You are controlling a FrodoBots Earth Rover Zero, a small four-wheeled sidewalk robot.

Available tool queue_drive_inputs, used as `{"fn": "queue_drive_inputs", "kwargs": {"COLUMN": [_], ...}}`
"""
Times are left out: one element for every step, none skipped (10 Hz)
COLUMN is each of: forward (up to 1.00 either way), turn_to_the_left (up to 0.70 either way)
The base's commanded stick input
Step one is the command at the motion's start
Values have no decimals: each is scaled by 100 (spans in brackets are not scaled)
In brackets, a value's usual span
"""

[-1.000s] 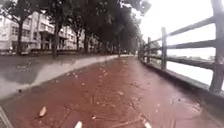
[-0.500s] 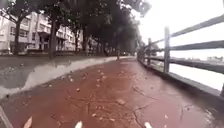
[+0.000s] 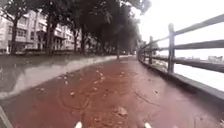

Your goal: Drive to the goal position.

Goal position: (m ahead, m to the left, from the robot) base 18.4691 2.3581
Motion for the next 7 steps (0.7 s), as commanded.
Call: {"fn": "queue_drive_inputs", "kwargs": {"forward": [50, 50, 50, 50, 50, 50, 50], "turn_to_the_left": [0, 0, 0, 0, 0, 0, 0]}}
